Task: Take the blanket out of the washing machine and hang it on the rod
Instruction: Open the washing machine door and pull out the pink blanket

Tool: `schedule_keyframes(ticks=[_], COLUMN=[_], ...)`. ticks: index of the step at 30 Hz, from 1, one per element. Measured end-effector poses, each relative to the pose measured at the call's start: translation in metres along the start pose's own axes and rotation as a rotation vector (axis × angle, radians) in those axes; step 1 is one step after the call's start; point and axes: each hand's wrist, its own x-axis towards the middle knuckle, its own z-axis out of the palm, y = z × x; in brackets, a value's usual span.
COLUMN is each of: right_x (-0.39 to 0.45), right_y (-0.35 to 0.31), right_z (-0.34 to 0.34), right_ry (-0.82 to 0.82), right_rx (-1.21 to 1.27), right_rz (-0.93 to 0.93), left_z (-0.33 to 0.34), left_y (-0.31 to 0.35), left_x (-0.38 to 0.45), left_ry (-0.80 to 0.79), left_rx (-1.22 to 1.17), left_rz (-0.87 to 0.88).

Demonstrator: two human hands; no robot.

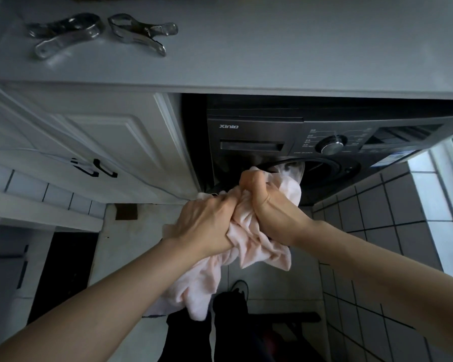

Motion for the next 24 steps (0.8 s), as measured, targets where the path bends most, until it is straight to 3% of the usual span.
schedule_keyframes(ticks=[3, 8, 13, 19, 24], right_x=[-0.003, 0.002, 0.017, 0.048, 0.06], right_y=[0.017, 0.051, 0.093, 0.123, 0.122], right_z=[-0.003, -0.004, 0.007, 0.036, 0.054], right_ry=[-0.145, -0.211, -0.392, -0.468, -0.592], right_rx=[-0.115, -0.27, -0.408, -0.466, -0.44], right_rz=[-0.182, -0.241, -0.089, 0.024, 0.097], left_z=[-0.001, -0.01, -0.01, -0.028, -0.039], left_y=[0.0, -0.006, -0.02, -0.025, -0.03], left_x=[-0.007, -0.013, -0.026, -0.035, -0.032], left_ry=[-0.025, -0.042, -0.131, -0.023, -0.036], left_rx=[0.07, 0.117, 0.216, 0.326, 0.348], left_rz=[0.086, 0.205, 0.3, 0.369, 0.363])
